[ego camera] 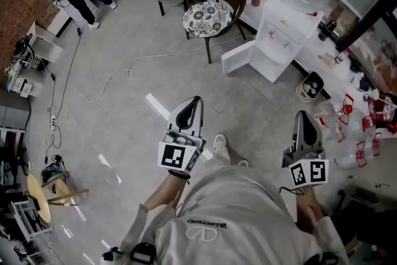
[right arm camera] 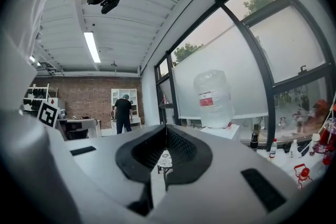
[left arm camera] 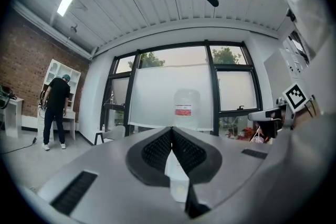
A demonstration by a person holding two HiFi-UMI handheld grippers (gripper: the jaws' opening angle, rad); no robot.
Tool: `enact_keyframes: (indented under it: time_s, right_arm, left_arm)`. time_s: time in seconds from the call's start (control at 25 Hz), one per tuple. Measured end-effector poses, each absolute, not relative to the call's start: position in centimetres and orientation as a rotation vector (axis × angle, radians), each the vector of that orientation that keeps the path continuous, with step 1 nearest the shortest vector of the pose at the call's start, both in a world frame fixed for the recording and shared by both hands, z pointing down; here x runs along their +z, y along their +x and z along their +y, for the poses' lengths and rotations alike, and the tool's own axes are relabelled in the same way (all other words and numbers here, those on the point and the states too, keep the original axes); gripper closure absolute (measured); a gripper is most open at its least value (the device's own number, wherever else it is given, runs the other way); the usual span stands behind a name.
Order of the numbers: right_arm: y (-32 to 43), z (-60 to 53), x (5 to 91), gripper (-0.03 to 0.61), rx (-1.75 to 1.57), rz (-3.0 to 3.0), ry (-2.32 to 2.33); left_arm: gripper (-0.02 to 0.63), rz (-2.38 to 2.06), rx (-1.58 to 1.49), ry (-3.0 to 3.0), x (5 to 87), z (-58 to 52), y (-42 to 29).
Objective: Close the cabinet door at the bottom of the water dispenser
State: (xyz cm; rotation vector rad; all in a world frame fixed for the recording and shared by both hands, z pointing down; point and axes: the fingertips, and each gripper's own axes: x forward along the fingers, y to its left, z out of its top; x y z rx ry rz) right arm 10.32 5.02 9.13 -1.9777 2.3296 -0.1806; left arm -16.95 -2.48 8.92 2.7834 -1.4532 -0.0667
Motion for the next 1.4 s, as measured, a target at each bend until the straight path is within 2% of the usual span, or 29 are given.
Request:
enact_keyframes:
  time_s: [0.68, 1.4]
  right_arm:
    - [7.3, -2.8, 9.1, 0.561, -0.153, 2.272, -2.089]
    - [13.1, -6.4, 9.3, 0.561, -0.157, 2.359, -1.993]
  left_arm:
    - [0.606, -1.241, -0.073, 2.85, 10.2, -12.6, -16.9]
    - [0.606, -1.238, -0.033, 2.848, 10.2, -13.8, -9.3]
